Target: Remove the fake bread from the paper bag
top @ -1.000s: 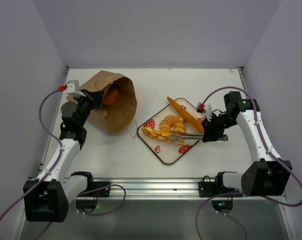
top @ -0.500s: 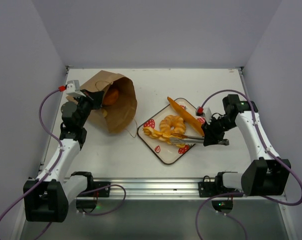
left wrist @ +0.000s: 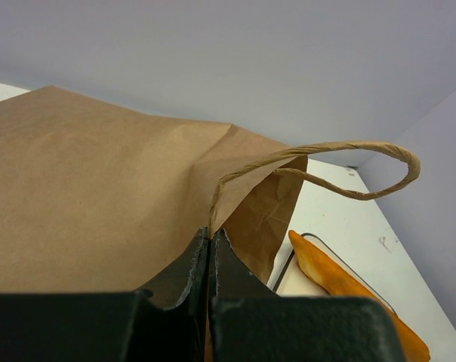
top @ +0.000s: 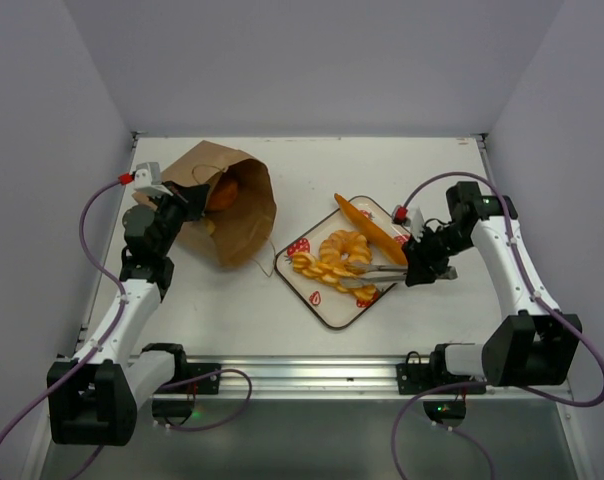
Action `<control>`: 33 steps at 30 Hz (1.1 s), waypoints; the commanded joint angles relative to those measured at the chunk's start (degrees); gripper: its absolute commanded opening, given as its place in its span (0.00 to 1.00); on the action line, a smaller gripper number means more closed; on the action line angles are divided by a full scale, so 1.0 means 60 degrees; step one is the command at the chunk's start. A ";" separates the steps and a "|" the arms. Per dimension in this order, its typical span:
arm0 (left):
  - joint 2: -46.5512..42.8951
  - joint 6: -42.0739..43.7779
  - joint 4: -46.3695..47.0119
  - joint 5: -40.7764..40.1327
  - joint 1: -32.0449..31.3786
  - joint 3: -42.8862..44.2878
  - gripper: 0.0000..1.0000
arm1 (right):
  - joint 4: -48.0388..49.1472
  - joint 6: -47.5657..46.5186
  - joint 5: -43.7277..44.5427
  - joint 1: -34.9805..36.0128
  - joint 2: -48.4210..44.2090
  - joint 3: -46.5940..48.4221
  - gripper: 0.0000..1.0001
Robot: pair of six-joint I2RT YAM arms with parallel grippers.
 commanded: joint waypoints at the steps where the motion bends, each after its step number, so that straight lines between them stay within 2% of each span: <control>1: -0.0200 0.0163 0.0505 0.0066 0.0085 -0.0010 0.00 | -0.2234 0.0068 -0.0537 -0.0016 0.0082 0.0569 0.44; 15: -0.0214 0.0046 0.0578 0.0314 0.0085 0.0093 0.00 | -0.1898 0.0726 -0.1563 0.0085 0.0903 0.2327 0.43; 18: -0.0185 0.0002 0.0578 0.0578 0.0085 0.0166 0.00 | -0.1328 0.1368 -0.1724 0.0758 0.1079 0.2386 0.43; 25: -0.0491 0.0016 0.0052 0.0842 0.0085 0.0284 0.00 | 0.1322 0.3845 -0.1491 0.3585 0.2028 0.2956 0.41; 33: -0.1180 -0.0114 -0.0666 0.0491 0.0085 0.0079 0.00 | 0.4516 0.5749 0.0179 0.5928 0.3290 0.3938 0.41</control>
